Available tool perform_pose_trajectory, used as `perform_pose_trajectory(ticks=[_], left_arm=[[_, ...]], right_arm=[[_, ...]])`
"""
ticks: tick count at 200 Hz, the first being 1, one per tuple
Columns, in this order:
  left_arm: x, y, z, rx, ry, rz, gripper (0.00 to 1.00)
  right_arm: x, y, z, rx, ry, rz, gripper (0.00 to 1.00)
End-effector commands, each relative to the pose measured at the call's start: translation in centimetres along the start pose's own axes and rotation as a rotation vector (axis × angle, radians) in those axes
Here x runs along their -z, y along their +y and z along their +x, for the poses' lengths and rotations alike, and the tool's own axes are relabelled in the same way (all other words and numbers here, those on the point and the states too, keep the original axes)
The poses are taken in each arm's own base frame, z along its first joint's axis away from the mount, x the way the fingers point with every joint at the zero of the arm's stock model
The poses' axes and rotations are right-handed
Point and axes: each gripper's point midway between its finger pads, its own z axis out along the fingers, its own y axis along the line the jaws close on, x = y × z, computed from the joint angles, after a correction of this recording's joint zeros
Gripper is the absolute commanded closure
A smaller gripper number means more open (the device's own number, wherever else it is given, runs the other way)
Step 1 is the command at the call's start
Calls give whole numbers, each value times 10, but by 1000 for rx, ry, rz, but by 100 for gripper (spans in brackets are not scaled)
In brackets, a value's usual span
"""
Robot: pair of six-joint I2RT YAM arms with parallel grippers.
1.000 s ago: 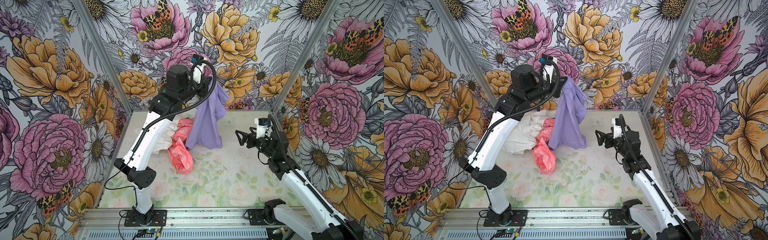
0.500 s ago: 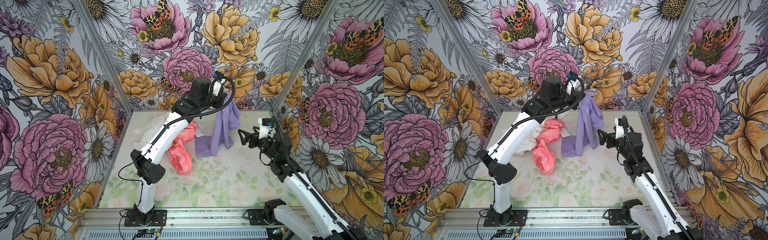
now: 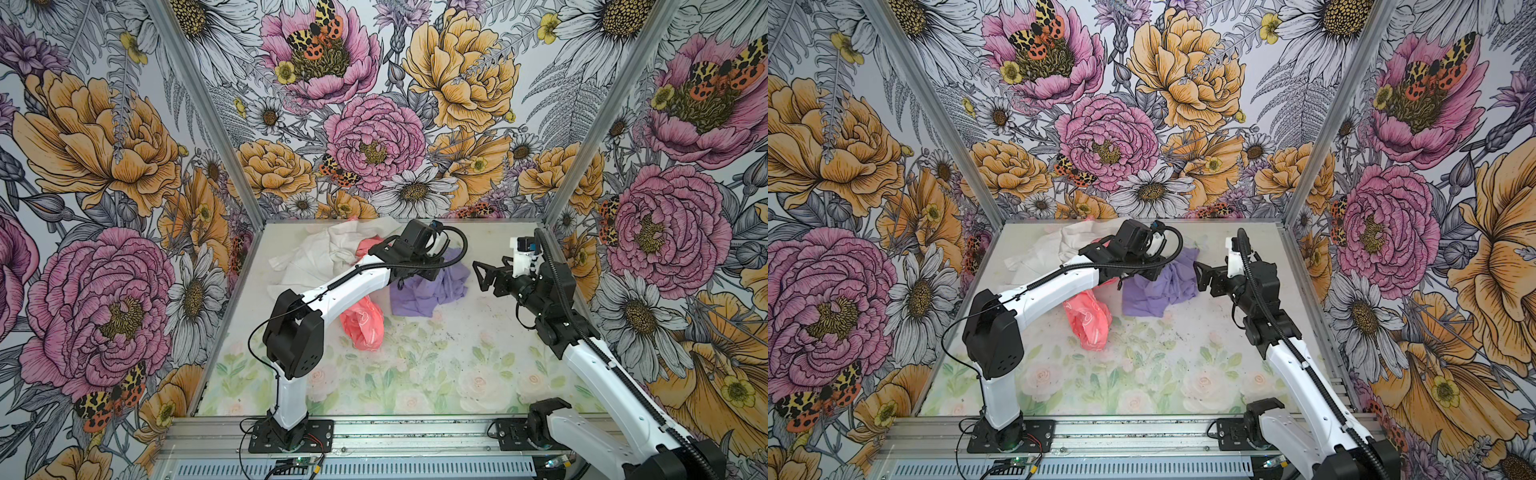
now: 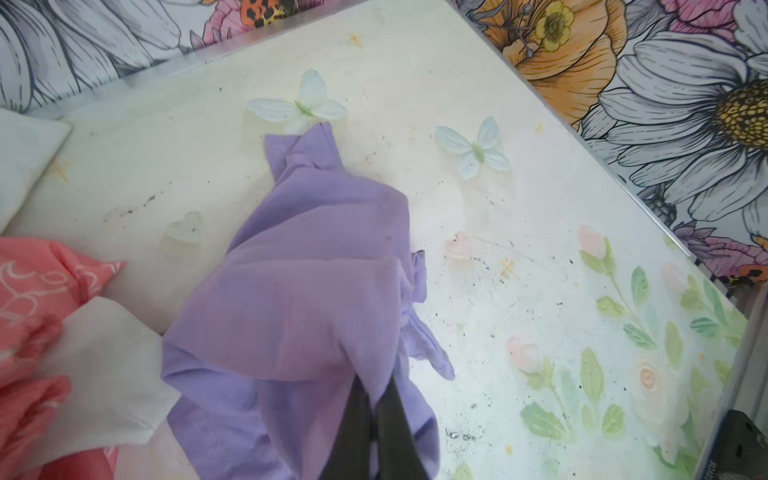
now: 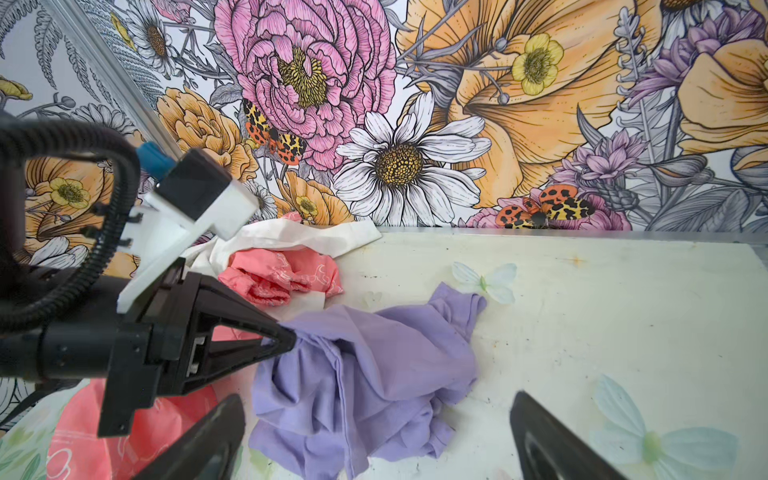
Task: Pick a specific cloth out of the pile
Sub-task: 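Lower the lavender cloth onto the open table with the left gripper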
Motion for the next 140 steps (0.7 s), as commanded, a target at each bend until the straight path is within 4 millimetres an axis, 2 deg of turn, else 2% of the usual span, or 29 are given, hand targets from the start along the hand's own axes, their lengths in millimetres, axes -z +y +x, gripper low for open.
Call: perform_pose_trajectory(ticks=[1, 27, 42, 71, 74, 88, 140], left_arm=[[10, -3, -10, 50, -89, -9, 100], [-8, -2, 23, 69, -23, 5, 100], [-14, -1, 33, 71, -2, 8, 97], [-10, -4, 25, 82, -52, 27, 74], [4, -7, 14, 82, -92, 37, 71], [16, -11, 3, 85, -149, 56, 56], [70, -15, -12, 64, -319, 80, 25]], right_arm=[[-3, 4, -2, 5, 6, -13, 1], [-8, 3, 3, -10, 26, -16, 1], [-10, 2, 7, -18, 36, -18, 0], [-11, 1, 11, -27, 51, -16, 0], [-12, 1, 12, -28, 53, -16, 1], [-12, 1, 13, -29, 58, -15, 1], [-16, 0, 12, -33, 69, -12, 1]])
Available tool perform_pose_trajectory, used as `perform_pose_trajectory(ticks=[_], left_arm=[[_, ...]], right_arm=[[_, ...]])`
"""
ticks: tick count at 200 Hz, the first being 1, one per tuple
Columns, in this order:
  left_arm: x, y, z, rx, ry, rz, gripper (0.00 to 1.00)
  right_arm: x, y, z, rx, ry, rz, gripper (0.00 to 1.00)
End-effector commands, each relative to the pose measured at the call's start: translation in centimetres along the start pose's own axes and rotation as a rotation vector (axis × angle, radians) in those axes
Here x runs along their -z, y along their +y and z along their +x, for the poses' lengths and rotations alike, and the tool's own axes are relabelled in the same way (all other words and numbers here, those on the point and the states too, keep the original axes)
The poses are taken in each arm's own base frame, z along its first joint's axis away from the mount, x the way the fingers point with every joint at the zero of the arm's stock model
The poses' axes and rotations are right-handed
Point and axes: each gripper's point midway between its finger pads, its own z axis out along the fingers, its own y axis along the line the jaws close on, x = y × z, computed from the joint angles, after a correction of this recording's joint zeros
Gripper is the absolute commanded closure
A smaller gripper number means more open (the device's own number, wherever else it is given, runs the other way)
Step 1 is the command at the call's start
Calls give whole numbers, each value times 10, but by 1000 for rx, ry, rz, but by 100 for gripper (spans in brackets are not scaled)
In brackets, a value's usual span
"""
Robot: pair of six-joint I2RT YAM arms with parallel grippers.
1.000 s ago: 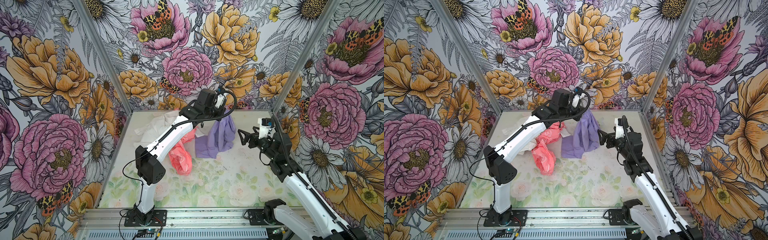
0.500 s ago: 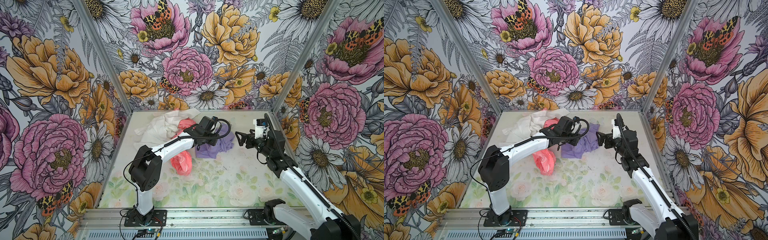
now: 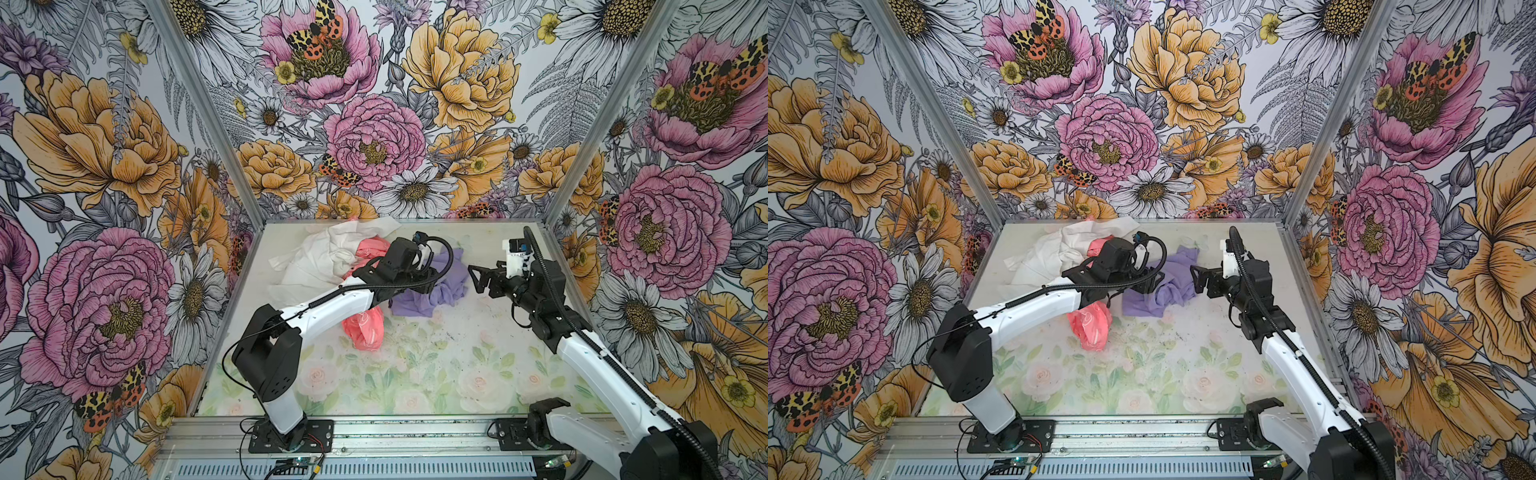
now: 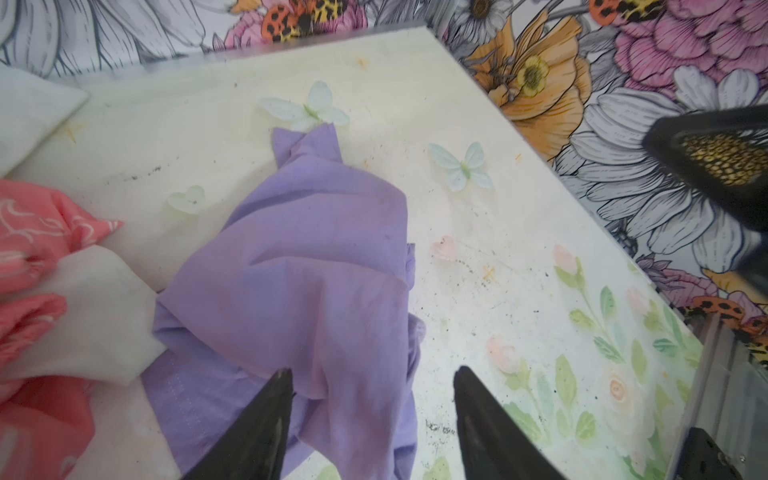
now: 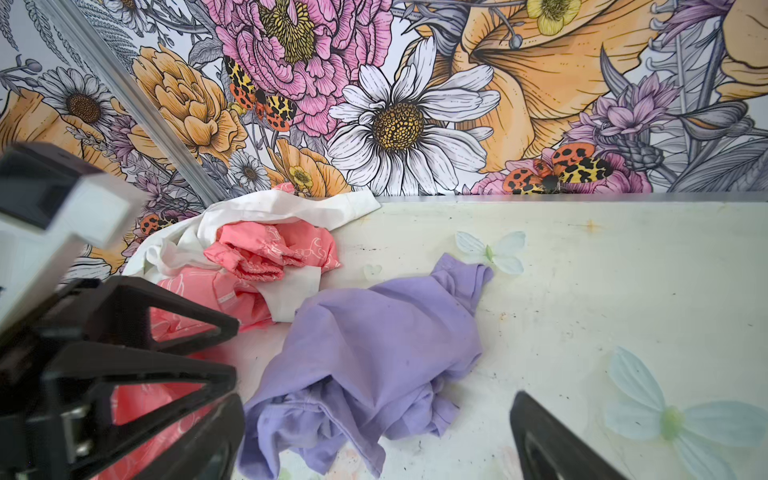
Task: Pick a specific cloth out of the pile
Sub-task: 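Lower the lavender cloth onto the open table with the left gripper, then grasp the lavender cloth with the right gripper while the left gripper withdraws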
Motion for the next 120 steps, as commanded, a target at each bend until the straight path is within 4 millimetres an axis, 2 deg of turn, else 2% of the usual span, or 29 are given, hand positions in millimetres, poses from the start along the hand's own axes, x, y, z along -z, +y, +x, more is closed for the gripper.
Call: perform_pose_trajectory(ticks=[1, 19, 51, 81, 120], left_arm=[[27, -13, -26, -20, -136, 42, 25], [46, -15, -32, -35, -184, 46, 16], [81, -7, -37, -57, -247, -4, 8], [112, 5, -25, -61, -283, -48, 2], [147, 17, -7, -59, -326, -90, 1]], right_arm=[[-1, 5, -10, -9, -9, -15, 1], [-5, 6, -9, -9, 1, -16, 0], [-19, 13, -6, -6, 35, -24, 1], [-36, 25, 3, 39, 83, -16, 1], [-67, 47, 32, 126, 220, -3, 1]])
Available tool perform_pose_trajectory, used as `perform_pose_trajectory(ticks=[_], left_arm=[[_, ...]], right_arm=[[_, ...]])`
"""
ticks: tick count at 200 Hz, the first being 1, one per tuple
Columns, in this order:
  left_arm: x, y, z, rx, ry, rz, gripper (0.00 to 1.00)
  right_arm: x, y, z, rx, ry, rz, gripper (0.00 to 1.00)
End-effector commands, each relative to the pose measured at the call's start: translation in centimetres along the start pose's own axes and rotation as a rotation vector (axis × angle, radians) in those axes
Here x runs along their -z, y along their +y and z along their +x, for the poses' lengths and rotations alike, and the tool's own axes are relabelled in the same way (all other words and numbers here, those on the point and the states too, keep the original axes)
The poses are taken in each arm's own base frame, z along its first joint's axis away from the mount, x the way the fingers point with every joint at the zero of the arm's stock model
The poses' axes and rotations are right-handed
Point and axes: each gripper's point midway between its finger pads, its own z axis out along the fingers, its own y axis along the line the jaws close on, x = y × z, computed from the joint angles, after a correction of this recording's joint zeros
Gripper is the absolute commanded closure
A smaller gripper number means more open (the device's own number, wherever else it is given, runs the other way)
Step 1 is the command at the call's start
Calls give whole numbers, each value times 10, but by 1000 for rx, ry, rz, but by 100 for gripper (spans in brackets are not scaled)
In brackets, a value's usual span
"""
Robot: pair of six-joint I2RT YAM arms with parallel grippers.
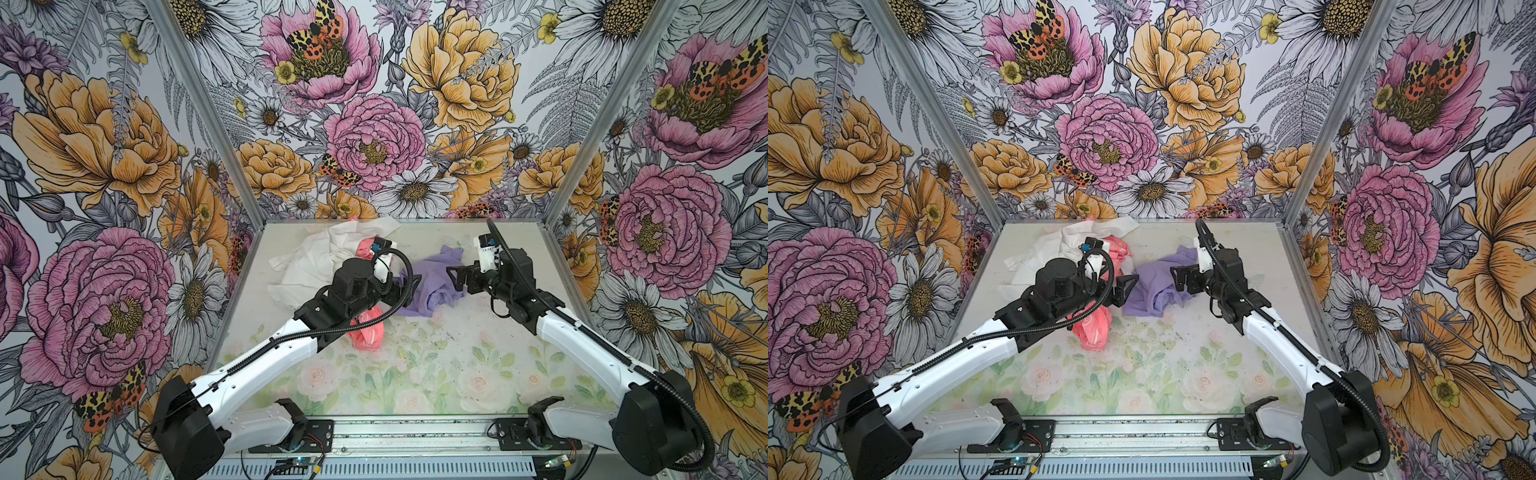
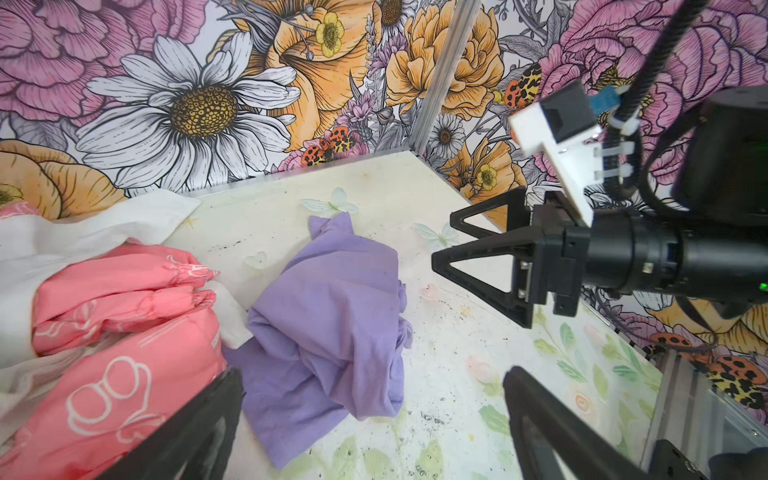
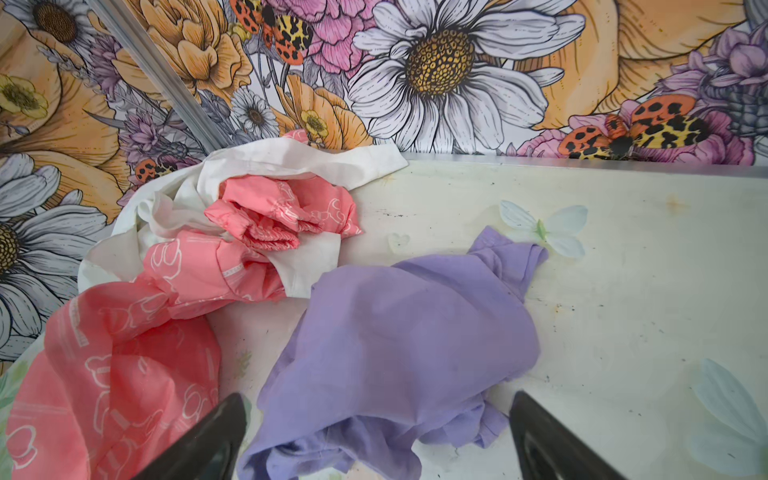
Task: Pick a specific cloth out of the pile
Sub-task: 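Grasp the lavender cloth with the right gripper while the left gripper withdraws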
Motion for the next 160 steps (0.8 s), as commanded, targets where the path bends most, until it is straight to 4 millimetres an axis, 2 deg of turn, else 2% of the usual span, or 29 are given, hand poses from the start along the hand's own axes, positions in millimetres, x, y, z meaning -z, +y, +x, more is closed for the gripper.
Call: perform_pose_trajectory(ticks=[1, 22, 55, 92, 105, 133, 160], left_arm=[[18, 13, 1, -14, -35, -62, 1], [32, 15, 12, 24, -33, -56, 1], [54, 21, 37, 52, 37, -71, 1], [76, 23, 39, 45, 28, -74, 1], [80, 22, 38, 50, 18, -68, 1], [85, 21, 39, 72, 10, -57, 1], [85, 27, 41, 76, 0, -90, 1]], right_arm=[[-16, 8, 6, 66, 63, 44, 1], [-32, 15, 19, 115, 141, 68, 2], [-54, 20, 42, 149, 242, 79, 8], [-74, 15, 65, 183, 342, 122, 22], [-78, 10, 71, 189, 366, 141, 29], [-79, -1, 74, 209, 380, 191, 56], [-77, -8, 65, 206, 361, 214, 73]])
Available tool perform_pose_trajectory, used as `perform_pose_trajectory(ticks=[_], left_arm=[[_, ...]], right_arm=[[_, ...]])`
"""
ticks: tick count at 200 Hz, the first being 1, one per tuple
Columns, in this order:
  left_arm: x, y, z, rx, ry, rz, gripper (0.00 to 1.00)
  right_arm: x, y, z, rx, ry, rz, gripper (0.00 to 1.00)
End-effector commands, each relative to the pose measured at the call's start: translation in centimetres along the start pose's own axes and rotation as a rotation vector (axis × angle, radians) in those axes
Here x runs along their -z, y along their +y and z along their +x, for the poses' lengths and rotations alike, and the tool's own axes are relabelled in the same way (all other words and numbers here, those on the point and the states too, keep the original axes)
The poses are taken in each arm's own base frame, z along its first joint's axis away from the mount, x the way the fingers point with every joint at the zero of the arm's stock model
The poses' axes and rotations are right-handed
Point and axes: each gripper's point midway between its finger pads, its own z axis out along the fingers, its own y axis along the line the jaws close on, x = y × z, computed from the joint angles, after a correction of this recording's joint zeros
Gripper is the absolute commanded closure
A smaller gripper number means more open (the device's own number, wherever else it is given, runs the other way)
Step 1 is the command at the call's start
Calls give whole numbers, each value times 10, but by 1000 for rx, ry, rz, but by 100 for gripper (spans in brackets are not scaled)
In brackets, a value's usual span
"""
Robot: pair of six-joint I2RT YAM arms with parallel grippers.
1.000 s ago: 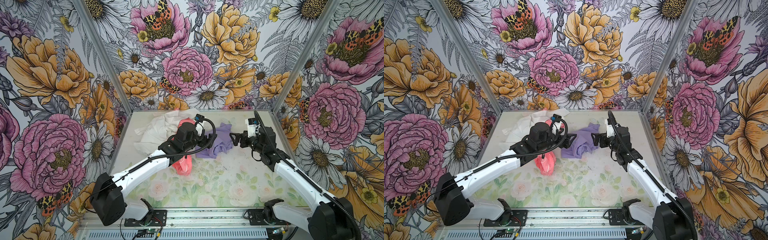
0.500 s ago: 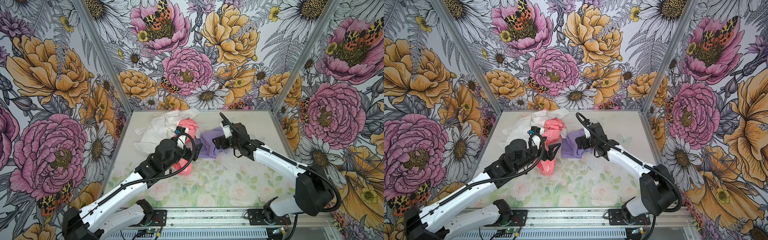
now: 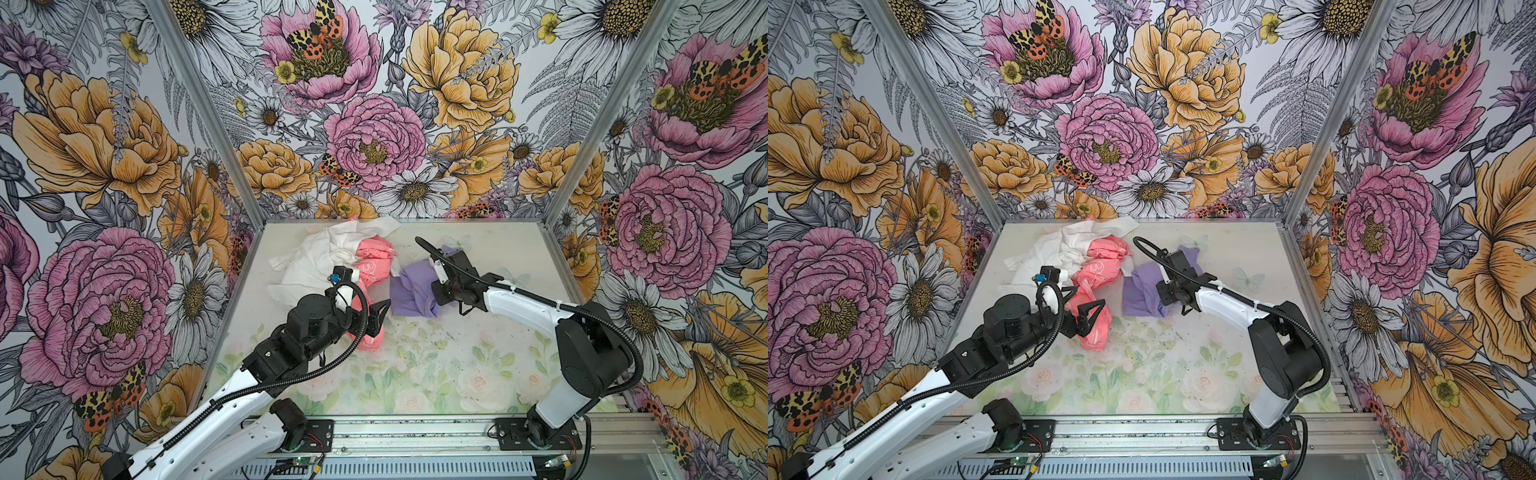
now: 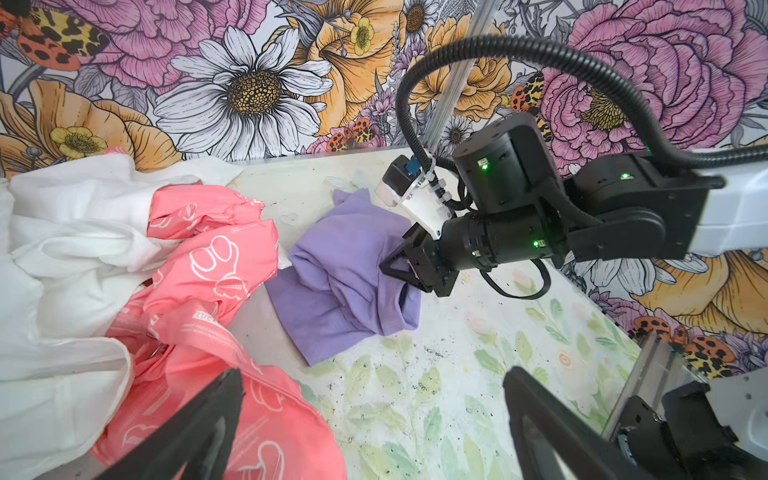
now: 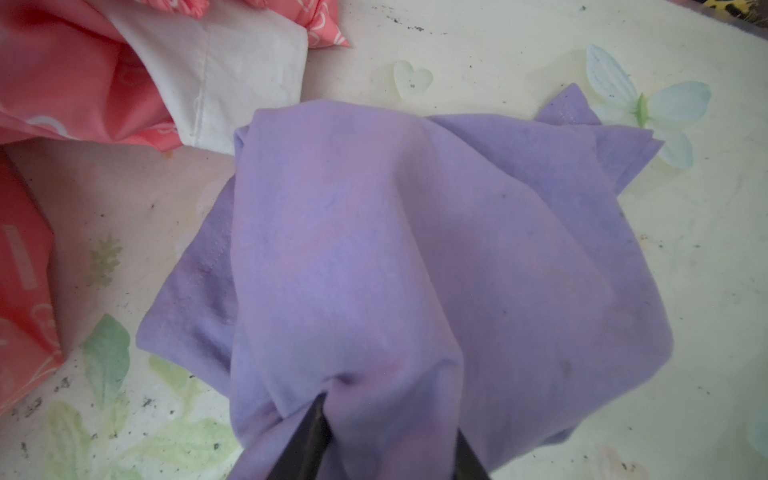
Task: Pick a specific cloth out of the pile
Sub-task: 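Grasp the lavender cloth with the right gripper while the left gripper withdraws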
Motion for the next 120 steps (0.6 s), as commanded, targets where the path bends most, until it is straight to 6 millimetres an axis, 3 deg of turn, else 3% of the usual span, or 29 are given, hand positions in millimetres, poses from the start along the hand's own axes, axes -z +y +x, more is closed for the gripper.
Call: perform_pose_trajectory(ticks=[1, 33, 68, 89, 120], left_arm=[[0, 10, 8, 13, 9, -50, 1], [7, 29, -2, 9, -66, -159, 1], [12, 38, -5, 11, -126, -191, 1], [13, 38, -6, 2, -136, -193, 1], [10, 38, -4, -5, -128, -191, 1]], right_arm=[[8, -13, -18, -2, -41, 53, 73], [26, -37, -36, -40, -99, 99, 87], [59, -81, -64, -101, -195, 156, 96], [84, -114, -83, -125, -254, 211, 100], [139, -168, -117, -184, -372, 323, 100]])
